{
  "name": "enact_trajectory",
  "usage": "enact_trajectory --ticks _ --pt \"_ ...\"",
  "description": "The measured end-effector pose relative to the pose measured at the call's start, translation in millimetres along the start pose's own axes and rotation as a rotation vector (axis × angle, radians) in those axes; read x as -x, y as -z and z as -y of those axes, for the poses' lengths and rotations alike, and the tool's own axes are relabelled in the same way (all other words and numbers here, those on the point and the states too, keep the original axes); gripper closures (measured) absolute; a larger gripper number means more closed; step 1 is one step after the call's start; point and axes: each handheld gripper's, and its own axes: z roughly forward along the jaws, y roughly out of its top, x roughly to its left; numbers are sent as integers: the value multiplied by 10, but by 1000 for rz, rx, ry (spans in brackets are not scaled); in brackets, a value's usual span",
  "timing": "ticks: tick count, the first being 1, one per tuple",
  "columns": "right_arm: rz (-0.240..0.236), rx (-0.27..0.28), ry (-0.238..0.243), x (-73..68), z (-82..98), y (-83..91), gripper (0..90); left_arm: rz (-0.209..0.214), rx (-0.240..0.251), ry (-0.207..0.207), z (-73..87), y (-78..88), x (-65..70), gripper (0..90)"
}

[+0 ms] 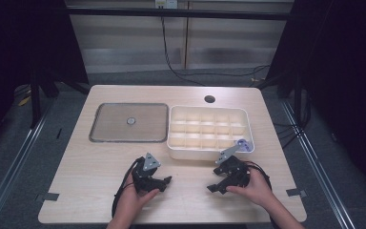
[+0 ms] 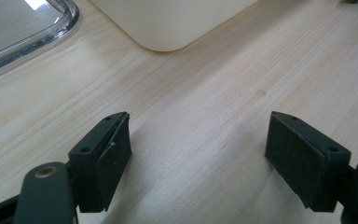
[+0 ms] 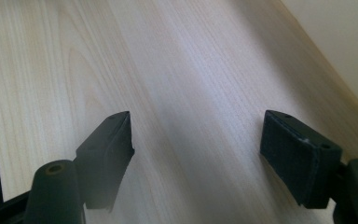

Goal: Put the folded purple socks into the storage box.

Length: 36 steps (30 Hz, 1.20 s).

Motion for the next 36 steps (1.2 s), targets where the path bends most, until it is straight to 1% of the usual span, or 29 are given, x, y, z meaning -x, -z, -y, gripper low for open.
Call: enact_trajectory --ticks 2,3,5,6,9,10,15,17,18,21,22,24,29,30,34,36 --pt "3 21 17 1 27 -2 247 1 0 -2 0 0 -1 218" --pt "8 26 20 -1 41 3 247 0 2 4 1 -1 2 218" --pt "5 50 18 -6 76 1 246 1 0 -2 0 0 -1 218" --pt "9 66 33 -2 89 -2 246 0 3 4 1 -1 2 218" --pt "16 97 44 -9 132 -7 246 0 0 -2 0 0 -1 218" --pt "21 104 48 -12 143 -6 246 0 3 4 1 -1 2 218" --pt "23 148 49 -17 206 -8 246 0 2 1 0 -1 1 218" --pt "26 149 46 -27 222 -3 246 0 1 -1 0 0 0 218" --pt "27 157 55 -24 228 -7 246 0 2 3 1 -1 2 218" --pt "38 166 59 -39 246 -11 246 0 3 5 1 -1 3 218" --pt "38 173 65 -39 253 -15 246 -1 0 1 0 0 1 218" --pt "41 193 57 -41 275 -20 246 0 1 1 0 0 1 218" --pt "58 238 80 -50 336 -37 247 0 0 -2 0 0 -1 218" --pt "60 244 79 -55 343 -40 247 0 3 5 1 -1 3 218" --pt "73 255 88 -72 362 -48 247 0 3 4 1 -1 2 218" --pt "83 261 108 -78 375 -57 247 1 1 2 0 -1 1 218"
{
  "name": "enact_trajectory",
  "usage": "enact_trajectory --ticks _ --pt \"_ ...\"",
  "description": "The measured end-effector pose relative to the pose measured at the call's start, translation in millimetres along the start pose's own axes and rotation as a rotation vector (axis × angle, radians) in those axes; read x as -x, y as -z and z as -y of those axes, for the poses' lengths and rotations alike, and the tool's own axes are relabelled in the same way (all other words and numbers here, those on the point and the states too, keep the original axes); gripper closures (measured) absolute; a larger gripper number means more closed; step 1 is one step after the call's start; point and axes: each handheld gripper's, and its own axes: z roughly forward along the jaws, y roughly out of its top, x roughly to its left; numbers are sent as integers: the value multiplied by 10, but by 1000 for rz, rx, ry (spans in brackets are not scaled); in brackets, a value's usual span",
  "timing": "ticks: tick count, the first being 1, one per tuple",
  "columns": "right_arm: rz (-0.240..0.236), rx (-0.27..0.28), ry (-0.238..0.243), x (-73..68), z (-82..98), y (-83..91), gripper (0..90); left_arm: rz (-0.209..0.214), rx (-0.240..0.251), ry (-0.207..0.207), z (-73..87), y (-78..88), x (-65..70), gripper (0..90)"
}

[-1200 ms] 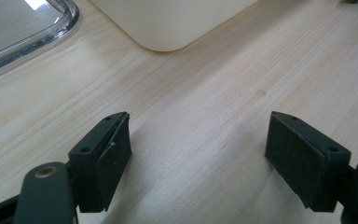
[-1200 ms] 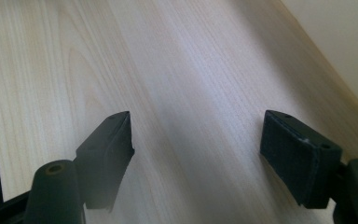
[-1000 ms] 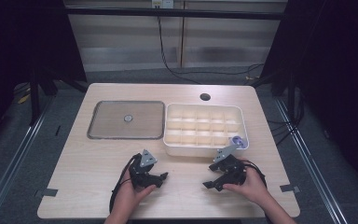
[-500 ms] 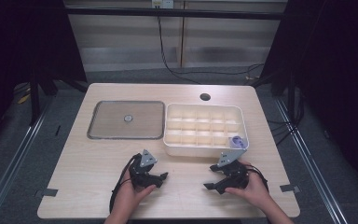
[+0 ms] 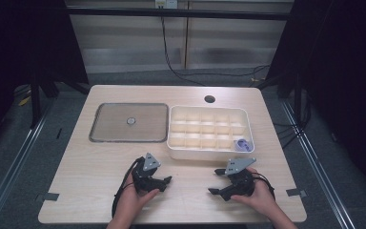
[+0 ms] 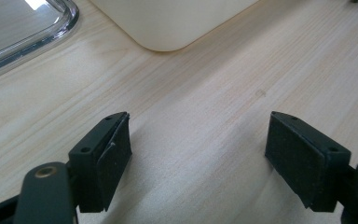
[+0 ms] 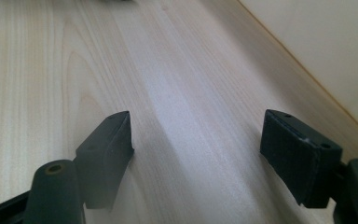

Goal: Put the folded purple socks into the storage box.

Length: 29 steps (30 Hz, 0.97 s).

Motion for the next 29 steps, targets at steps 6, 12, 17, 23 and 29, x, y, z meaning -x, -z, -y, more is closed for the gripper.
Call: enact_trajectory --ticks 6,12,17,23,29 --pt "10 2 18 -17 7 -6 245 0 2 2 0 -1 1 218" --pt "19 -1 25 -31 6 -10 243 -1 0 -1 0 0 0 218" --pt "19 -1 25 -31 6 -10 243 -1 2 3 1 0 1 218" --pt "19 0 24 -30 6 -10 242 -1 2 3 1 -1 1 218" --pt "19 -1 26 -31 6 -10 242 -1 -1 -2 0 1 -1 218"
